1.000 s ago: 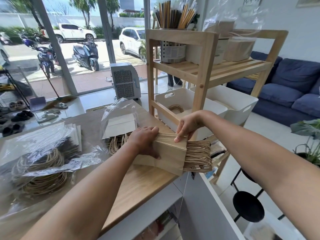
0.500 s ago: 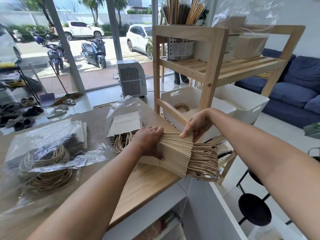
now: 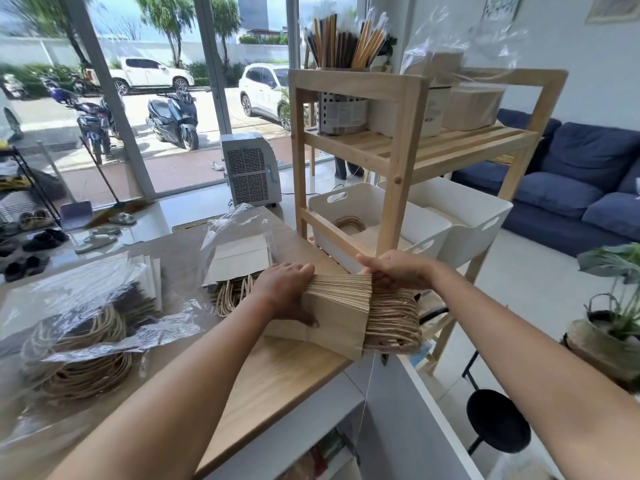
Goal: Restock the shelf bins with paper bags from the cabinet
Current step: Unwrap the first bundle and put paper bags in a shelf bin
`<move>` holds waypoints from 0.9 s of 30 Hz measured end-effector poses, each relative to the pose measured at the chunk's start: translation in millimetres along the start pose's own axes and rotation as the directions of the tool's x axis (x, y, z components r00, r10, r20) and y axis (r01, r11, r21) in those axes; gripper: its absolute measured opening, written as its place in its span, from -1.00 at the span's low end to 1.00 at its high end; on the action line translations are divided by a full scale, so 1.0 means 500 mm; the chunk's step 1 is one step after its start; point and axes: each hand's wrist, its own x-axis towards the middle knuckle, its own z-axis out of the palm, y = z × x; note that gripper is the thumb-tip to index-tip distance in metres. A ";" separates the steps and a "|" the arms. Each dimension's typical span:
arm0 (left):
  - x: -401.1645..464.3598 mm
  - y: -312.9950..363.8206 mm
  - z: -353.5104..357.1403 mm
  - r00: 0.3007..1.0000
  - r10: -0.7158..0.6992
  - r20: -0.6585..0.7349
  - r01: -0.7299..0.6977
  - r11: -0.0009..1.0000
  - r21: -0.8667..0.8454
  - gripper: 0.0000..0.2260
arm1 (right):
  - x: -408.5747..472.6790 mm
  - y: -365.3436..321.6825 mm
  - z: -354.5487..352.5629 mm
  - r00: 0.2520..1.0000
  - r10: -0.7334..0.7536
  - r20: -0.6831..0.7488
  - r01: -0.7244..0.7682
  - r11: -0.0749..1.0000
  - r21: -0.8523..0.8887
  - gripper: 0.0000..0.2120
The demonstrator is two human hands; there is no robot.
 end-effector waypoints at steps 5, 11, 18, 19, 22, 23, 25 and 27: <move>0.003 0.003 -0.006 0.997 -0.070 -0.012 0.069 0.996 -0.049 -0.33 | -0.105 0.041 0.056 0.906 -0.264 -0.330 0.212 0.959 -0.187 -0.09; -0.013 -0.030 -0.004 0.960 -0.262 -0.104 0.201 0.895 -0.397 -0.39 | -0.147 0.092 0.115 0.791 -0.229 -0.568 0.261 0.965 -0.027 0.17; -0.043 -0.022 0.004 0.912 -0.400 -0.092 0.149 0.531 -0.834 -0.36 | -0.088 0.071 0.123 0.920 -0.182 -0.347 0.299 0.899 0.320 0.13; -0.045 -0.020 0.006 0.911 -0.407 -0.069 0.143 0.468 -0.872 -0.35 | -0.081 0.063 0.117 0.929 -0.201 -0.311 0.310 0.881 0.357 0.06; -0.043 -0.012 0.018 0.915 -0.403 -0.028 0.121 0.340 -0.933 -0.40 | -0.074 0.029 0.089 0.903 -0.256 -0.346 0.396 0.810 0.434 -0.45; -0.043 -0.007 0.023 0.913 -0.408 -0.025 0.119 0.322 -0.939 -0.46 | -0.073 0.017 0.077 0.891 -0.268 -0.367 0.414 0.810 0.414 -0.49; -0.047 0.006 0.024 0.906 -0.421 -0.041 0.098 0.304 -0.948 -0.63 | -0.080 -0.009 0.060 0.872 -0.314 -0.376 0.449 0.818 0.359 -0.46; -0.044 0.015 0.031 0.900 -0.435 -0.037 0.108 0.306 -0.946 -0.64 | -0.085 -0.027 0.051 0.861 -0.349 -0.371 0.466 0.832 0.299 -0.44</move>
